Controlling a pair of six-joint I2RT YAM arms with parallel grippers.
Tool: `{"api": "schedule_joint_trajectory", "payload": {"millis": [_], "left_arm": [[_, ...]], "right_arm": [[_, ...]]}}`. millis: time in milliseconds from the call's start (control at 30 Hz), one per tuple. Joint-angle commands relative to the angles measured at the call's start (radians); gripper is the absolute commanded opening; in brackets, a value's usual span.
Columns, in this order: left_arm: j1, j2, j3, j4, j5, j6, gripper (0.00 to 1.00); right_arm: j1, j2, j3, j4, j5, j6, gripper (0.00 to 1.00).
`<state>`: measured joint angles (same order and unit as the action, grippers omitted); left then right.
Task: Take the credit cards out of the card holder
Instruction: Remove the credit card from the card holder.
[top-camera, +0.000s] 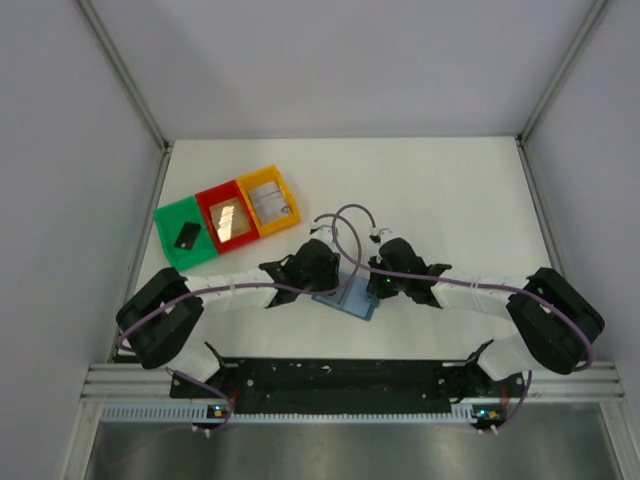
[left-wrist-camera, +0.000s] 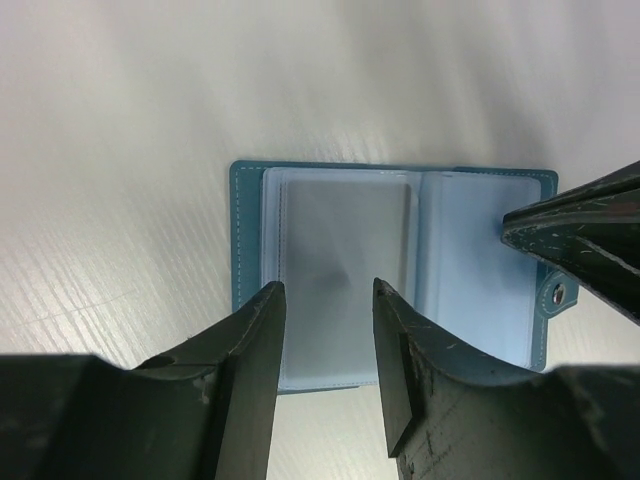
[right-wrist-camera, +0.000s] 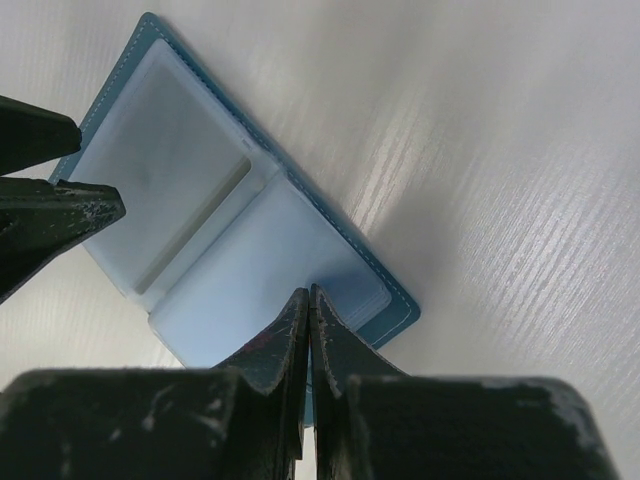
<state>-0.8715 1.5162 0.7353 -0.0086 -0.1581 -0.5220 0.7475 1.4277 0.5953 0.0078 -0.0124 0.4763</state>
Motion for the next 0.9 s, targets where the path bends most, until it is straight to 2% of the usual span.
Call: {"api": "schedule_joint_trajectory", "payload": {"millis": [0,600,733,867], "left_arm": [[-0.011,-0.024,0.041,0.013,-0.021,0.025,0.45],[-0.026,0.079,0.056,-0.017,0.002,0.016,0.45],[-0.037,0.09,0.059,-0.018,0.066,0.007,0.45],[-0.052,0.099,0.056,0.001,0.191,-0.042,0.45]], "right_arm": [[-0.008,-0.013,-0.011,0.027,-0.012,0.007,0.01],[-0.008,-0.018,-0.015,0.027,-0.026,0.01,0.01],[-0.008,-0.018,-0.019,0.032,-0.031,0.012,0.01],[-0.007,-0.015,-0.02,0.041,-0.038,0.018,0.01]]}}
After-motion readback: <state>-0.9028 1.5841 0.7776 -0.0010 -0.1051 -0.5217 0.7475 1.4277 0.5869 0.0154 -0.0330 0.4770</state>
